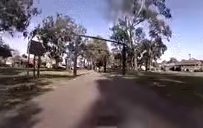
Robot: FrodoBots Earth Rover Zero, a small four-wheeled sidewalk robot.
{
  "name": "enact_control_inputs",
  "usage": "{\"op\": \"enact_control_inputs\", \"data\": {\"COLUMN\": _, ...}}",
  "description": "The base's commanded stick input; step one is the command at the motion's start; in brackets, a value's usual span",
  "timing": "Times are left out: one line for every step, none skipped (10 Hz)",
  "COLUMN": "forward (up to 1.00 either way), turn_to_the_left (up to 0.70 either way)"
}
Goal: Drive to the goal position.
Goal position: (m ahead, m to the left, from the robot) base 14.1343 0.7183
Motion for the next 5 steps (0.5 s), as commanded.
{"op": "enact_control_inputs", "data": {"forward": 1.00, "turn_to_the_left": 0.00}}
{"op": "enact_control_inputs", "data": {"forward": 1.00, "turn_to_the_left": 0.00}}
{"op": "enact_control_inputs", "data": {"forward": 1.00, "turn_to_the_left": 0.00}}
{"op": "enact_control_inputs", "data": {"forward": 1.00, "turn_to_the_left": 0.00}}
{"op": "enact_control_inputs", "data": {"forward": 1.00, "turn_to_the_left": 0.00}}
